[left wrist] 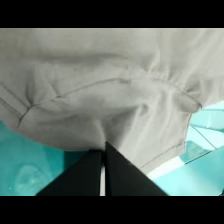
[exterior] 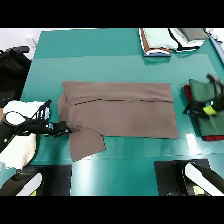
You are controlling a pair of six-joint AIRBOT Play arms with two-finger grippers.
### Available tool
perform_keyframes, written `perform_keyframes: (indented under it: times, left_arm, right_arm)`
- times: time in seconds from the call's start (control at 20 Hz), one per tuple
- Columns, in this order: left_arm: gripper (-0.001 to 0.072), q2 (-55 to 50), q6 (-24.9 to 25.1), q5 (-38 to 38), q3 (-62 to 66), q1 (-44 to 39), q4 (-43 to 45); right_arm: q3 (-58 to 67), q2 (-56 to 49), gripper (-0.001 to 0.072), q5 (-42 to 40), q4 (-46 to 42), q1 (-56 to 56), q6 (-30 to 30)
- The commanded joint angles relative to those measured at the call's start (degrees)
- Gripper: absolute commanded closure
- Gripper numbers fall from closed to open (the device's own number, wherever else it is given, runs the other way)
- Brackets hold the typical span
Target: Fold the shirts.
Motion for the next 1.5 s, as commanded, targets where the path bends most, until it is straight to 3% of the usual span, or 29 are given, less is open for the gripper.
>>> perform_keyframes:
  times: [0.0,0.25,0.3,0.4,0.45,0.5,0.7,0.85,1.0,1.2,1.45]
  left_arm:
    - [0.0684,0.0,0.4,-1.1,1.4,0.0,1.5]
    - [0.0684,0.0,0.3,-0.5,1.4,0.0,1.5]
    - [0.0684,0.0,0.3,-0.5,1.4,0.0,1.5]
    - [0.0684,0.0,0.5,-2.1,1.5,0.0,1.5]
    - [0.0685,0.1,1.0,-4.1,1.9,0.0,2.3]
    - [0.0686,0.9,0.7,-5.6,2.5,0.0,4.0]
    - [0.0687,13.4,-6.4,-13.2,3.2,0.0,14.0]
    - [0.0687,22.0,-8.2,-24.2,3.2,0.0,14.8]
    - [0.0686,25.5,-10.4,-29.1,4.9,0.0,14.7]
    - [0.0687,20.0,-10.1,-23.2,7.7,0.0,15.0]
    - [0.0684,3.8,-4.9,-7.3,14.1,0.0,15.7]
  right_arm:
    - [-12.5,-0.9,0.0133,-1.2,1.1,-10.0,-0.8]
    - [-19.4,-7.1,0.0139,-5.9,12.5,-11.6,-5.4]
    - [-19.1,-8.4,0.0189,-6.4,13.6,-10.2,-5.4]
    - [-17.6,-10.3,0.0392,-6.9,14.1,-6.1,-5.4]
    - [-16.2,-10.6,0.0578,-6.4,13.7,-3.2,-5.4]
    - [-14.6,-10.5,0.0697,-5.6,13.2,-0.6,-5.4]
    - [-9.3,-3.2,0.0697,-1.7,5.8,7.8,-5.0]
    - [-7.6,6.5,0.0697,3.4,-0.3,10.4,-2.8]
    - [-7.5,15.8,0.0697,6.6,-5.7,10.6,-1.4]
    - [-4.9,17.1,0.0698,2.7,-5.0,10.6,-1.4]
    - [7.8,1.0,0.0698,-4.2,-3.9,11.7,-1.4]
